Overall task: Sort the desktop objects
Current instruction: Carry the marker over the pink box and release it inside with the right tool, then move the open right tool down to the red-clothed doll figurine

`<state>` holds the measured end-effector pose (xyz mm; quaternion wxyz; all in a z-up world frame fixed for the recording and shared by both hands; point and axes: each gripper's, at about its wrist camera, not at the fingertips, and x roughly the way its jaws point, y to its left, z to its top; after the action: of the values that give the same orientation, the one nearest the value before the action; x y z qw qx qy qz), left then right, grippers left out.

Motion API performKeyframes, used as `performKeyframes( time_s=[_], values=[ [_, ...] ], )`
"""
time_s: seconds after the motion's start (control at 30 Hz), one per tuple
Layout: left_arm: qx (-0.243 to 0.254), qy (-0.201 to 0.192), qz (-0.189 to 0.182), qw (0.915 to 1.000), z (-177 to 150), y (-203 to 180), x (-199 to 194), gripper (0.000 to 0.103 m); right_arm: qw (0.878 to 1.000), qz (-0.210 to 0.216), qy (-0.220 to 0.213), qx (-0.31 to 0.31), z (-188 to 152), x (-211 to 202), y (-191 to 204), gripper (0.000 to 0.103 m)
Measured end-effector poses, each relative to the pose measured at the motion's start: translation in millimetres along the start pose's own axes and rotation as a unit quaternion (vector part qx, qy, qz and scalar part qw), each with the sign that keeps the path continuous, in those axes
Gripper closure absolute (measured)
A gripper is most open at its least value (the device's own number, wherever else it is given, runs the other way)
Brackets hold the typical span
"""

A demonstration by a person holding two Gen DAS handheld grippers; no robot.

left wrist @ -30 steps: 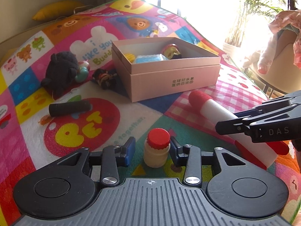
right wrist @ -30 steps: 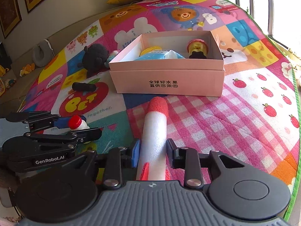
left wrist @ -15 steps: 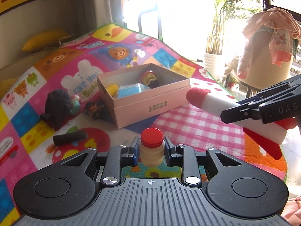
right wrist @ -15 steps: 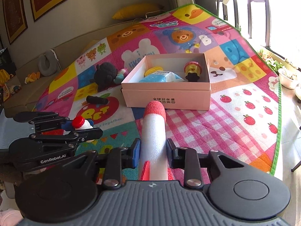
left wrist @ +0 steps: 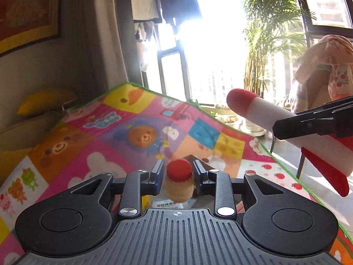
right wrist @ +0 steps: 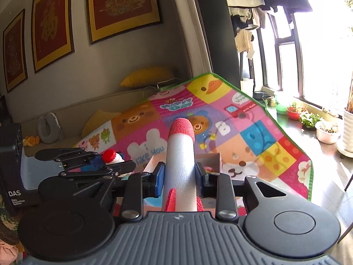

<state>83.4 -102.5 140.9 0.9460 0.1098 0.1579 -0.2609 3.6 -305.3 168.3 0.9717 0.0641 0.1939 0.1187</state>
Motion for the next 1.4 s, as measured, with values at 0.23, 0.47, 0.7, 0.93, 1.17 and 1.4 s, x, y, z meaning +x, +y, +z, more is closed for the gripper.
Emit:
performKeyframes(
  time_s=[0.23,0.47,0.7,0.93,1.17,1.4],
  values=[
    [-0.058,0.045,0.026,0.997,-55.1,52.2,3.8,0.014,1.0,-0.013,0.027,0.002,26.9,68.0,-13.6,0.075],
    [-0.124,0.119,0.064,0.983,-135.0,86.6,-36.9,0.006,0.995,-0.008,0.1,0.004,13.2,154.7,-14.2,0.069],
    [-0.175,0.129,0.092,0.9717,-169.5,112.5,-55.0,0.003,0.988,-0.021,0.148,0.034,-8.7,186.5,-21.2,0.064],
    [-0.205,0.115,0.077,0.9689,-179.0,118.1,-56.0,0.002,0.979,-0.024,0.2,-0.017,-24.4,192.1,-1.4,0.086],
    [-0.208,0.099,0.079,0.9699,-179.6,116.6,-61.5,0.002,0.97,-0.012,0.241,0.029,-41.3,227.1,7.3,0.088],
    [-0.229,0.112,0.1,0.9617,-181.0,121.2,-56.9,0.0,0.983,0.048,0.174,-0.043,-23.5,192.0,65.0,0.088]
  ],
)
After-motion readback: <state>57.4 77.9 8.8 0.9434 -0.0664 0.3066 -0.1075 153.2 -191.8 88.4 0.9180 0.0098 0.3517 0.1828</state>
